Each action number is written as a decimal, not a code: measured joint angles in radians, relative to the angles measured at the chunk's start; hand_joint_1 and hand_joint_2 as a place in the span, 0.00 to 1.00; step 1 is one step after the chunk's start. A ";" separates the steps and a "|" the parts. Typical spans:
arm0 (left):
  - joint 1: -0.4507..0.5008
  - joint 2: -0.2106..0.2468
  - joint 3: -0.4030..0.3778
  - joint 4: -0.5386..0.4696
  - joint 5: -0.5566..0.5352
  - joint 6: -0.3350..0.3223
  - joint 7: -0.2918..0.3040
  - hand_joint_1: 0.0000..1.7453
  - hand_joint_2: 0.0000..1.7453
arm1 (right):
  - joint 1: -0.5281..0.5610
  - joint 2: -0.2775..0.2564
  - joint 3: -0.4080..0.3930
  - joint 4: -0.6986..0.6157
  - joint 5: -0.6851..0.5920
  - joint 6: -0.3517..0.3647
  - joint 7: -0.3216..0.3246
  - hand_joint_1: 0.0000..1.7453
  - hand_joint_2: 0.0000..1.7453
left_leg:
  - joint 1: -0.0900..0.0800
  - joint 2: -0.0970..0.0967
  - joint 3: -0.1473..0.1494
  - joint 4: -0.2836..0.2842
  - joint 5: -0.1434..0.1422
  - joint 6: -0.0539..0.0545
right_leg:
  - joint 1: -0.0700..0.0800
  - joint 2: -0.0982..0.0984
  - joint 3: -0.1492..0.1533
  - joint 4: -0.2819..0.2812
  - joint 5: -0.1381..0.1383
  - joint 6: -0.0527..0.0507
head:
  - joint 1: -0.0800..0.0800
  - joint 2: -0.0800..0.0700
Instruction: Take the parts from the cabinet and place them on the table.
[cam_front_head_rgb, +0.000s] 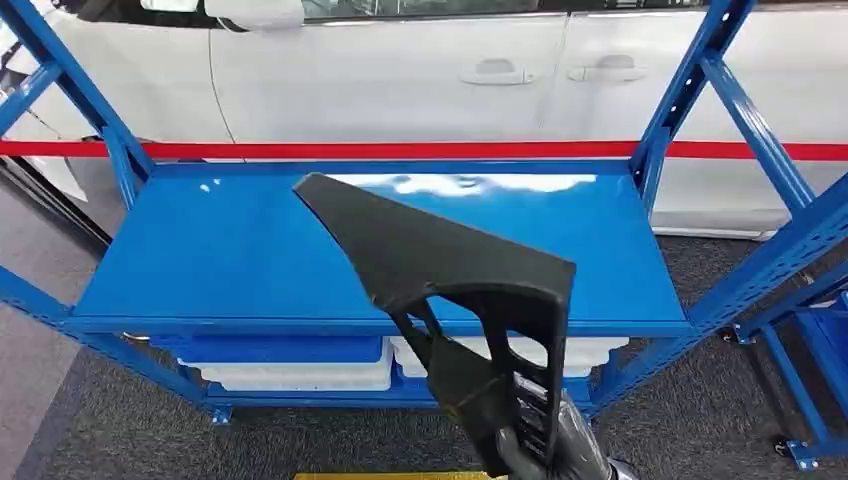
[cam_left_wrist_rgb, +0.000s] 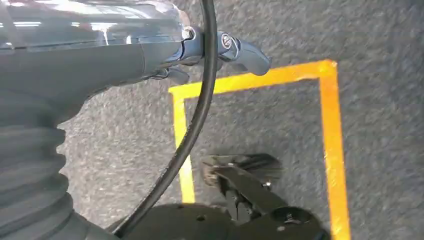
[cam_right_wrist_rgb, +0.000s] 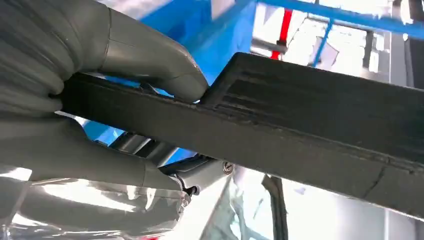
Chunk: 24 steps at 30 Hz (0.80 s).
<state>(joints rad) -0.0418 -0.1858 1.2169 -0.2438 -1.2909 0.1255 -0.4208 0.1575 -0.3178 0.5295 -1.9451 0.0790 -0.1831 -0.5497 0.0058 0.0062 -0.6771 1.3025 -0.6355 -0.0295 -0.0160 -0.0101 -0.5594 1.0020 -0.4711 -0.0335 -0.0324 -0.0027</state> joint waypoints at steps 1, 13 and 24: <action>0.000 0.000 0.001 0.000 -0.001 -0.001 0.000 0.00 1.00 | -0.001 0.000 0.000 0.004 -0.001 0.004 0.001 1.00 1.00 | 0.000 0.000 0.005 0.018 0.010 0.001 | 0.002 0.000 -0.012 0.002 0.007 0.000 | 0.000 0.000; -0.010 0.005 0.003 -0.004 -0.011 -0.009 0.008 0.00 1.00 | -0.019 0.005 0.005 0.035 -0.004 0.018 0.013 1.00 1.00 | -0.005 0.003 0.190 -0.339 0.155 0.076 | -0.001 0.006 -0.108 0.125 -0.073 0.045 | 0.000 0.000; -0.010 0.004 0.003 -0.004 -0.011 -0.010 0.008 0.00 1.00 | -0.026 0.005 0.009 0.045 -0.005 0.018 0.013 1.00 1.00 | -0.004 0.005 0.068 -0.280 0.231 0.030 | -0.004 0.005 0.089 0.003 -0.075 0.041 | 0.000 0.000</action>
<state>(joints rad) -0.0520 -0.1820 1.2196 -0.2476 -1.3024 0.1160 -0.4131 0.1317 -0.3132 0.5383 -1.8997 0.0740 -0.1648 -0.5367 0.0015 0.0107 -0.6092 1.0225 -0.4046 0.0008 -0.0198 -0.0049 -0.4701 1.0049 -0.5458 0.0078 -0.0324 -0.0027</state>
